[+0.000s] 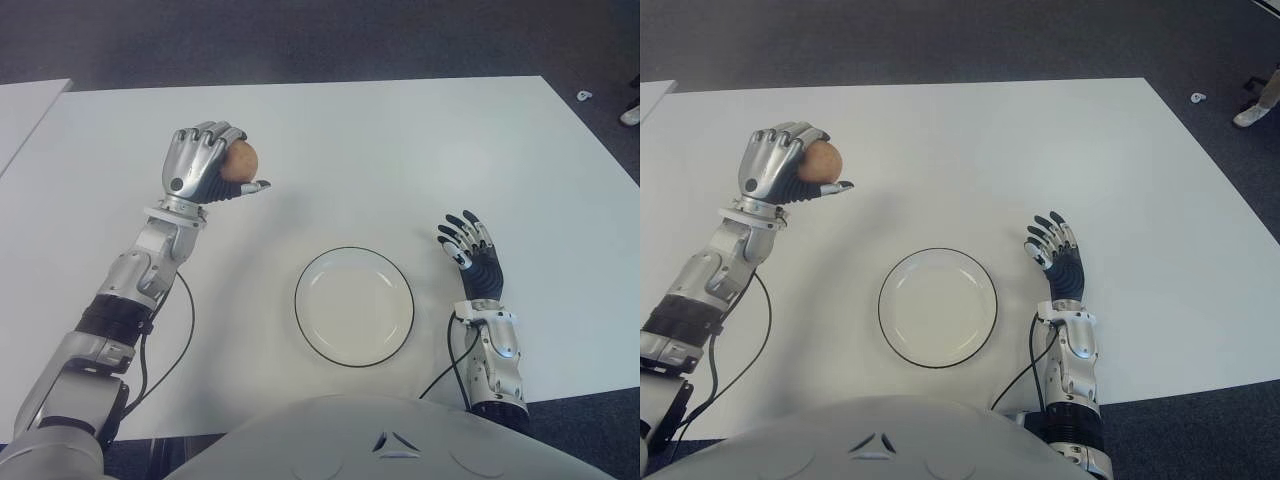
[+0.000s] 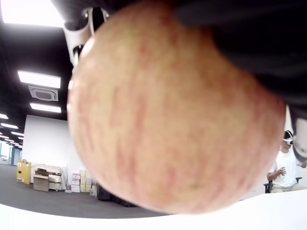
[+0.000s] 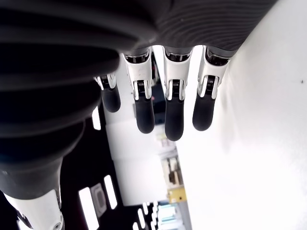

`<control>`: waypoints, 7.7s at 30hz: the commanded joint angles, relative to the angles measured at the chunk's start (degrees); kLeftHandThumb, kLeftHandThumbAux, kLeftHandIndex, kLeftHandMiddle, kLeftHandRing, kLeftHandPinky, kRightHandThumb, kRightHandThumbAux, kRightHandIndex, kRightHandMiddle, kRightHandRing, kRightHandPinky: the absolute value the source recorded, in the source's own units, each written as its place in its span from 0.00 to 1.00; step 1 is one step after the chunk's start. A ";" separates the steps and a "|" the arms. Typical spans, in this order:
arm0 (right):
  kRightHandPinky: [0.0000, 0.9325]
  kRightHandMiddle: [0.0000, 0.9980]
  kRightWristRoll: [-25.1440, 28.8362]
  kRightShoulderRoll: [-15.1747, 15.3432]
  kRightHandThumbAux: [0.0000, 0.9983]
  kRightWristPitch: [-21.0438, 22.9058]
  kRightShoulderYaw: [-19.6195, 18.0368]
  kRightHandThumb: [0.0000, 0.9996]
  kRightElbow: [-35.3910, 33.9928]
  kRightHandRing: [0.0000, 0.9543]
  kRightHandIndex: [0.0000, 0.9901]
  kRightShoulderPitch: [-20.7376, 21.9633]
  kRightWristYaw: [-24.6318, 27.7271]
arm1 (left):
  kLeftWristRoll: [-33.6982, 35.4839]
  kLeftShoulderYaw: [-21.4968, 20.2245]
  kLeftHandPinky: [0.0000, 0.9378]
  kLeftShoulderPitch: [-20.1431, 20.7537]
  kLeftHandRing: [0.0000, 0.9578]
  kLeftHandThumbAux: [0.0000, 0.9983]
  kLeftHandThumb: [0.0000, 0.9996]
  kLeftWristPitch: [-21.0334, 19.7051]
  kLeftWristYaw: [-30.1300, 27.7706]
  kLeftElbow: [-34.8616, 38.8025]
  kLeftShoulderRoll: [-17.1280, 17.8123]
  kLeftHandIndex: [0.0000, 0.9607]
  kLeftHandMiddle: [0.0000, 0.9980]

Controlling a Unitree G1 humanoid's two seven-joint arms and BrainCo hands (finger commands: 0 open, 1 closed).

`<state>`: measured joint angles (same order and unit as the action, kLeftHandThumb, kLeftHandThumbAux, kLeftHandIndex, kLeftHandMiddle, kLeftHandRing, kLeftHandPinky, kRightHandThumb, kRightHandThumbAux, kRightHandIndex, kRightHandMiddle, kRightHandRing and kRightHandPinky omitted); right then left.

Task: Put the apples into the plate.

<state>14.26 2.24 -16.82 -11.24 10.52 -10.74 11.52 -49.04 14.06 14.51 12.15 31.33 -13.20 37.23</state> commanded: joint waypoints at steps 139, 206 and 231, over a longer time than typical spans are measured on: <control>0.31 0.28 -0.91 -3.71 0.76 1.81 2.54 0.54 6.39 0.29 0.14 0.36 -3.03 | -3.26 13.66 0.00 -18.84 0.00 0.17 0.16 9.84 -30.38 28.44 -12.72 0.00 0.00; 0.32 0.31 -2.33 -3.90 0.74 2.88 3.53 0.53 4.85 0.30 0.13 -0.55 -4.71 | 10.52 4.97 0.08 -16.17 0.01 0.25 0.18 9.77 -29.76 18.45 -17.74 0.02 0.00; 0.31 0.29 -3.30 -0.99 0.72 2.04 3.52 0.44 5.45 0.29 0.14 -0.72 -3.48 | 56.17 -10.26 0.26 -32.96 0.22 0.58 0.24 -5.75 -19.11 23.53 -44.88 0.28 0.22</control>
<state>11.55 1.31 -18.07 -7.80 13.40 -8.96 8.27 6.31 3.34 -16.41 7.87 11.77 10.69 -3.81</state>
